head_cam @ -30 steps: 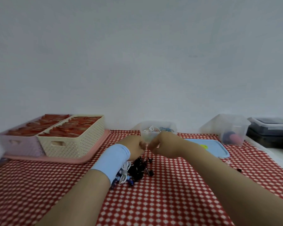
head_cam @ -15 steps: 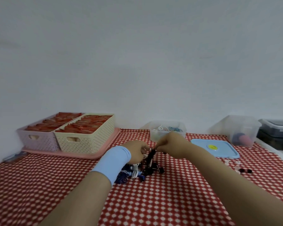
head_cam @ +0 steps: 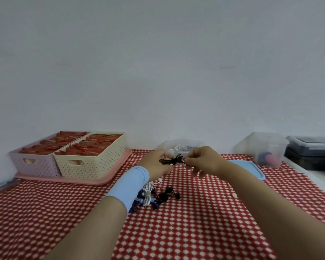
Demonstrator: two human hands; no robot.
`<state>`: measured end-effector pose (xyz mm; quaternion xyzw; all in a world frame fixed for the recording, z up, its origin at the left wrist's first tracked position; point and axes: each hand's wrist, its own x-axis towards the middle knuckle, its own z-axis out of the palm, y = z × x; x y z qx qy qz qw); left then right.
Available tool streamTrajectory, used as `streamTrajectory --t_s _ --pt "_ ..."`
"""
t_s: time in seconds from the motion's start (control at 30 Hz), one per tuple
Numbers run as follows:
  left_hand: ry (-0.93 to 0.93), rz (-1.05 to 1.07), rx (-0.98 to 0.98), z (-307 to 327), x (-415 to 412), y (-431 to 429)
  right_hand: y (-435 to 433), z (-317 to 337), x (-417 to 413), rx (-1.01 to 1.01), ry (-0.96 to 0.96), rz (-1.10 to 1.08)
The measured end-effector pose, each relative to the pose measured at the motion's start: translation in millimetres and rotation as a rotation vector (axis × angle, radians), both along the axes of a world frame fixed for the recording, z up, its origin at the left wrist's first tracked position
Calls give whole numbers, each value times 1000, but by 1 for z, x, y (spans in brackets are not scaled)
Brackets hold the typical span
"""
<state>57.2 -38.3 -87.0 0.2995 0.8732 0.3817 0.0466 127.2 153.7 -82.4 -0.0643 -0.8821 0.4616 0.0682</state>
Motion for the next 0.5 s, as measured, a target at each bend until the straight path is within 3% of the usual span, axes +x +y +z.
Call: streamTrajectory --t_s 0.13,0.33,0.5 --pt "134 -52 -97 2 16 25 30 1 20 151 -103 -40" --pt "157 -94 -195 -17 39 70 65 -3 53 259 -223 -49" --pt "158 -82 -489 -25 42 76 84 -12 68 323 -239 -59"
